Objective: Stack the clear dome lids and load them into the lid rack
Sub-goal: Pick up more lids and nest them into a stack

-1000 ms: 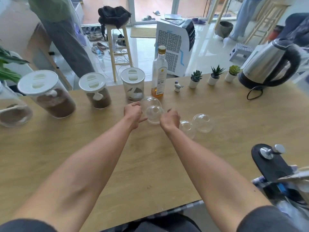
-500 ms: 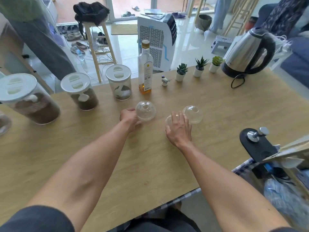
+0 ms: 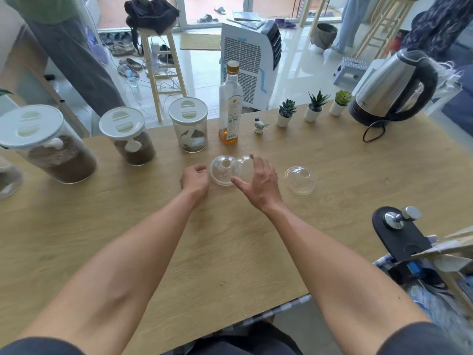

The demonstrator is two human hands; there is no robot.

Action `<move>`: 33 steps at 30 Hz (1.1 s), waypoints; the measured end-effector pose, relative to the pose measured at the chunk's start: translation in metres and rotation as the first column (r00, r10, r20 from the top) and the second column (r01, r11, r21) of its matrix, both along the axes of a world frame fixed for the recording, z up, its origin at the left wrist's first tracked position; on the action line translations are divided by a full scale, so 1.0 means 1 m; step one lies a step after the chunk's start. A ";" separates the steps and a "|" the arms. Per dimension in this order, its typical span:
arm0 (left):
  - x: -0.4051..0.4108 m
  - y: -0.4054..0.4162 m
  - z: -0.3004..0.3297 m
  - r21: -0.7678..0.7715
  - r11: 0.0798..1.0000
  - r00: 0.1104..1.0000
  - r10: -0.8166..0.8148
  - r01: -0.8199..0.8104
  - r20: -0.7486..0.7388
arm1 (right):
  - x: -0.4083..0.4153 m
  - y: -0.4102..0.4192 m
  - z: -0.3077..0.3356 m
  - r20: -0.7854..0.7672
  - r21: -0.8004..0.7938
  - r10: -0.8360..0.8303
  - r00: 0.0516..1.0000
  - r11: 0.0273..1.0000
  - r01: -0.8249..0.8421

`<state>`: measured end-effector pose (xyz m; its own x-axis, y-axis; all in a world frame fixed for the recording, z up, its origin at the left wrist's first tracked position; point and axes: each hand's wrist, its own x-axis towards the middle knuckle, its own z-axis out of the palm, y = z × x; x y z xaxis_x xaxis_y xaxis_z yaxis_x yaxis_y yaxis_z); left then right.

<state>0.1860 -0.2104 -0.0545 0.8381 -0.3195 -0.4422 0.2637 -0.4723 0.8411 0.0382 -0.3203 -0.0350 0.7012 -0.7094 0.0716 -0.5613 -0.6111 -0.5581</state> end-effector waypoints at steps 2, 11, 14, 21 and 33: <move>-0.001 0.006 0.004 0.056 0.998 0.996 -0.042 0.037 0.084 | 0.018 0.001 0.002 0.014 -0.007 0.058 0.998 0.998 -0.058; 0.014 0.018 0.002 0.164 0.976 0.953 -0.181 0.144 0.243 | 0.055 0.005 -0.009 -0.053 0.014 0.141 0.989 0.990 -0.141; 0.016 0.015 0.000 0.159 0.976 0.950 -0.184 0.147 0.253 | 0.057 0.004 -0.016 -0.095 0.032 0.153 0.984 0.988 -0.151; 0.014 -0.004 -0.001 0.086 0.976 0.950 -0.213 0.198 0.228 | 0.044 0.001 -0.019 -0.049 0.012 0.143 0.989 0.990 -0.143; -0.005 -0.018 0.001 0.032 0.959 0.940 -0.283 0.282 0.189 | -0.048 -0.071 -0.033 -0.227 -0.094 -0.476 0.850 0.879 0.467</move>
<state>0.1806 -0.2280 -0.0534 0.7823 -0.5535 -0.2856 -0.0452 -0.5078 0.8603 -0.0093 -0.3912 -0.0677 0.2822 -0.9591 -0.0230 -0.8988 -0.2559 -0.3558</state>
